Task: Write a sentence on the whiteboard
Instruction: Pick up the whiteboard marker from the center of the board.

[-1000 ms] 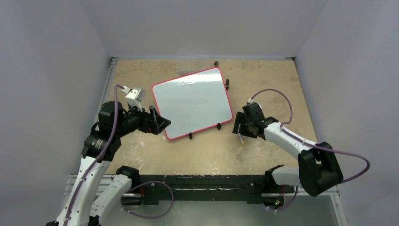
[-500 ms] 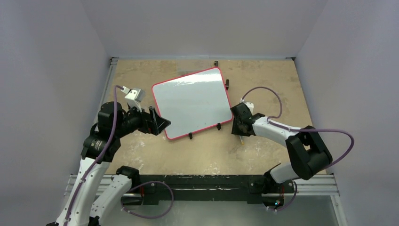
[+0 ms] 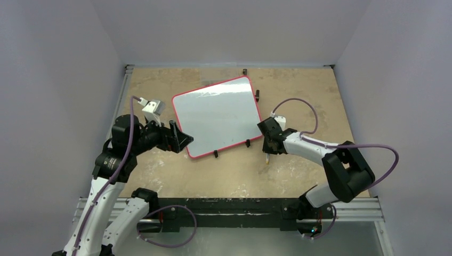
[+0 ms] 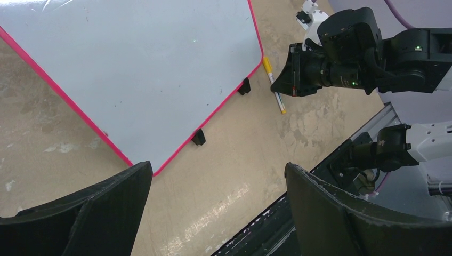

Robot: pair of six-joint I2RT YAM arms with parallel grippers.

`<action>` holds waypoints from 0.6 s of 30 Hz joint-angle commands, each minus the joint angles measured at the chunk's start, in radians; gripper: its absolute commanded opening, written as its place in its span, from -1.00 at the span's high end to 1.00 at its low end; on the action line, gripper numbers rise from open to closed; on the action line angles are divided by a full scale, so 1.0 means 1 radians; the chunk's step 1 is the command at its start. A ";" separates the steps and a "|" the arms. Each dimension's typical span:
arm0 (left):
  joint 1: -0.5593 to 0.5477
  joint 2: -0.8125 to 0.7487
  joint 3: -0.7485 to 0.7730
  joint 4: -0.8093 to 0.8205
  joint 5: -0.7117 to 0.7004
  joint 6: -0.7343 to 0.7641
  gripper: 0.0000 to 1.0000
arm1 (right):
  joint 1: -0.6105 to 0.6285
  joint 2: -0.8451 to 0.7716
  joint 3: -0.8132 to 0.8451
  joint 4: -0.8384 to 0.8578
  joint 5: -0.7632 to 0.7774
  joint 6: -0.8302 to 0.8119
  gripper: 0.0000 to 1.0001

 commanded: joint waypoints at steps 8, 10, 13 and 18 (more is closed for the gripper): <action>-0.006 -0.021 0.001 0.059 0.025 0.013 -0.89 | 0.013 -0.218 0.024 -0.195 0.076 0.073 1.00; -0.010 -0.021 -0.004 0.067 0.037 0.011 -0.89 | 0.015 -0.270 0.039 -0.216 0.086 0.062 1.00; -0.021 -0.016 -0.013 0.085 0.065 0.005 -0.88 | 0.015 -0.368 0.053 -0.207 0.060 0.021 1.00; -0.037 -0.025 -0.095 0.220 0.169 -0.021 -0.85 | 0.016 -0.535 0.044 -0.069 -0.159 -0.145 1.00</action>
